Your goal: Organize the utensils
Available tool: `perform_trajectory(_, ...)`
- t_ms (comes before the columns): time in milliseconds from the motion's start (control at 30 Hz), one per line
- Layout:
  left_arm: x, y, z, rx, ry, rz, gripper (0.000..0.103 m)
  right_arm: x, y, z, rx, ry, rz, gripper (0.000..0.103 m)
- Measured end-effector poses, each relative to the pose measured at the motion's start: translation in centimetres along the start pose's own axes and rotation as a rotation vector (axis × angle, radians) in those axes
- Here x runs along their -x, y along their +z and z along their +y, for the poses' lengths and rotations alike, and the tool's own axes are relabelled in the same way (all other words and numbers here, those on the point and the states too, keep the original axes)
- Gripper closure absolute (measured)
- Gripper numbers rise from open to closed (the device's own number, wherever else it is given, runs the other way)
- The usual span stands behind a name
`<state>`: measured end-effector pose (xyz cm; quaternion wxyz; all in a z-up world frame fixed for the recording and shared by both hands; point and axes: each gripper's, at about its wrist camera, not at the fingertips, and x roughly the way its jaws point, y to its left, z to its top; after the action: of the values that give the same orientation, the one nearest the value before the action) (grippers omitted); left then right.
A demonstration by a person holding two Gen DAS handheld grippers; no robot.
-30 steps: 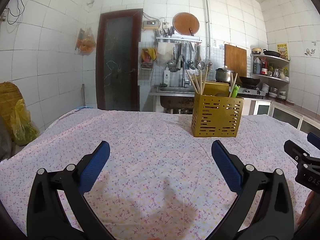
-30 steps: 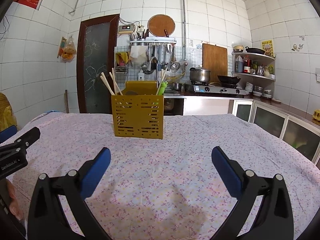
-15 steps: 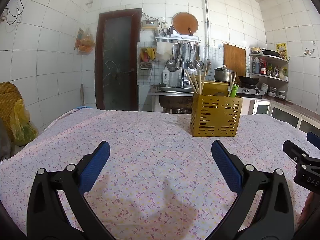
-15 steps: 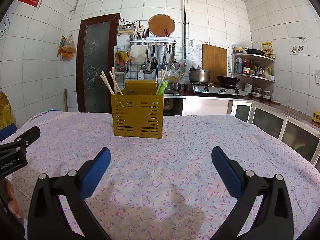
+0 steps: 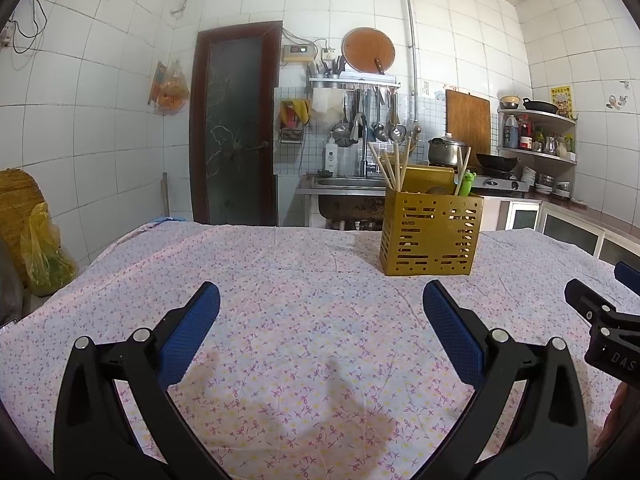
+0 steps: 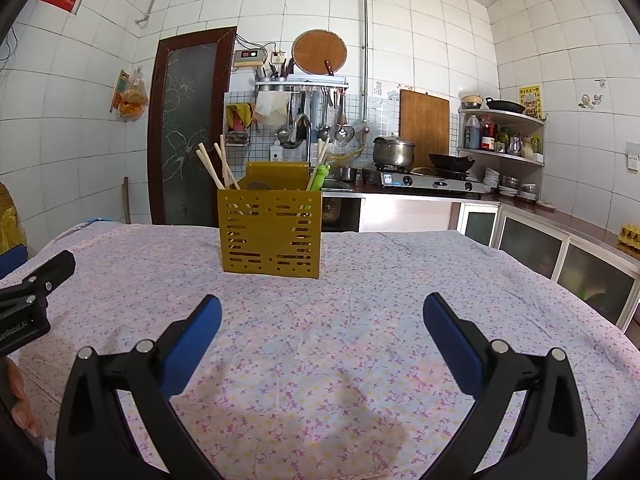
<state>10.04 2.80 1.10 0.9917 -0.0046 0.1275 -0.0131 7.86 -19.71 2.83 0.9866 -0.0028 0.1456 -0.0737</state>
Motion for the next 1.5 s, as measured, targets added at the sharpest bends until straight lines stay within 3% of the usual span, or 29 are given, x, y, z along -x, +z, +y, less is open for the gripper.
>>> perform_trajectory(1500,0.63,0.22,-0.29,-0.007,0.003,-0.024,0.005,0.16,0.11,-0.31,0.001,-0.012,-0.003,0.005)
